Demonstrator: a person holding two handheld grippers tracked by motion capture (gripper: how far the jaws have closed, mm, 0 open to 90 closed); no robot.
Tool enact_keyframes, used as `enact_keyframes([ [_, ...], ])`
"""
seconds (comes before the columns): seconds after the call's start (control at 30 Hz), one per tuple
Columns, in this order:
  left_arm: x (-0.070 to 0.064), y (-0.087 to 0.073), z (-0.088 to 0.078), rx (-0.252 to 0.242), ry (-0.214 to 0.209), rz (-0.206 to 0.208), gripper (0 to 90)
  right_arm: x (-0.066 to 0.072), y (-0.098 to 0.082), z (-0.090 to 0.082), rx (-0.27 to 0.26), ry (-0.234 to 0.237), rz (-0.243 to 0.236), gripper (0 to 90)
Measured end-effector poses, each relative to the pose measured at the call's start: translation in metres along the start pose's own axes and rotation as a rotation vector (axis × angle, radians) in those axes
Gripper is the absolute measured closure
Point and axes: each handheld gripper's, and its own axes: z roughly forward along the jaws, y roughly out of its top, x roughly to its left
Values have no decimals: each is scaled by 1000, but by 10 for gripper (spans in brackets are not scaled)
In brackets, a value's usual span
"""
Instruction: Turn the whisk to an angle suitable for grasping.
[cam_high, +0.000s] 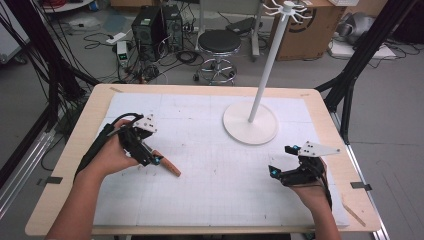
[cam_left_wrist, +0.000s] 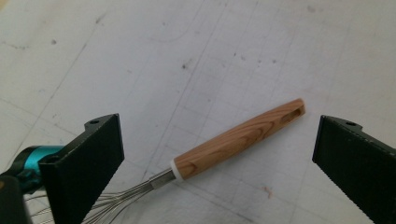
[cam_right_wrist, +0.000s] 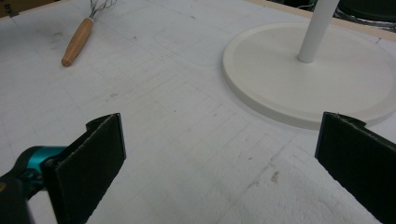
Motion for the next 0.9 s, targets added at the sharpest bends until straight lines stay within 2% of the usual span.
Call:
enact_keyframes([
  [0.13,5,2,11,56,-10,19,31,1,0,0,1,3,4,3],
  [0.23,5,0,16,99,-9,41,120,0,0,0,0,2,1,3],
  [0.3,6,-1,22,121,6,44,119,0,0,-1,0,3,5,3],
  [0.43,10,-2,31,140,-4,38,121,1,0,-1,4,6,6,3],
  [0.5,10,-4,34,148,5,34,120,0,0,-1,-1,3,-2,3],
  [0.6,11,-5,38,197,18,69,113,1,0,-1,3,6,3,3],
  [0.9,13,-10,49,263,12,114,121,1,0,1,8,5,0,3],
])
